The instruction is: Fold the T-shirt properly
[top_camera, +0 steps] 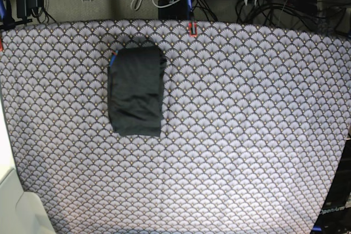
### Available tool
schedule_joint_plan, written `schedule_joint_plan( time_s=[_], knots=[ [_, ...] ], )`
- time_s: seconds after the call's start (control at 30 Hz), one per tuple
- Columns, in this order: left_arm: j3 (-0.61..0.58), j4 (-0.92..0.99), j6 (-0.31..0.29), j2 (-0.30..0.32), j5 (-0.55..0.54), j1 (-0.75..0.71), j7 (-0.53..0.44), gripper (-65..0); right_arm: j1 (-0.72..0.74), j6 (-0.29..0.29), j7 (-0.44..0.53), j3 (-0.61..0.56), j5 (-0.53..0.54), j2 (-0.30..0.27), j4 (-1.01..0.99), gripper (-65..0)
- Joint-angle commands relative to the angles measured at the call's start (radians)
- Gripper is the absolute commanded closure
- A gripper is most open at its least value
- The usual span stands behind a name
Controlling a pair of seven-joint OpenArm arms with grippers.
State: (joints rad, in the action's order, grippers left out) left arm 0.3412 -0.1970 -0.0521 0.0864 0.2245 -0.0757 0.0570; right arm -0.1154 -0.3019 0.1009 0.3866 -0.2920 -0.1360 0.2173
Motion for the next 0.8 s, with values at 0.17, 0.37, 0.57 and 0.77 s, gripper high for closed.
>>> schedule_joint_plan(
  time_s=[0.17,0.37,0.57,0.77],
  knots=[
    [0.003,0.029,0.077,-0.024,-0.003,0.027,-0.035,-0.2,0.032,0.304,0.089,-0.097,0.001,0.012,-0.025,0.0],
    [-0.003,0.035,0.077,-0.032,0.006,0.061,-0.049,-0.2,0.052,0.373,0.086,-0.094,0.001,0.014,-0.028,0.0],
    [-0.073,0.037,0.073,-0.032,0.006,0.084,-0.050,-0.3,0.043,0.396,0.089,-0.093,0.006,0.034,-0.029,0.0],
    [-0.089,0.037,0.073,-0.032,0.005,0.087,-0.053,-0.3,0.033,0.396,0.093,-0.051,0.006,0.032,-0.029,0.0]
  ],
)
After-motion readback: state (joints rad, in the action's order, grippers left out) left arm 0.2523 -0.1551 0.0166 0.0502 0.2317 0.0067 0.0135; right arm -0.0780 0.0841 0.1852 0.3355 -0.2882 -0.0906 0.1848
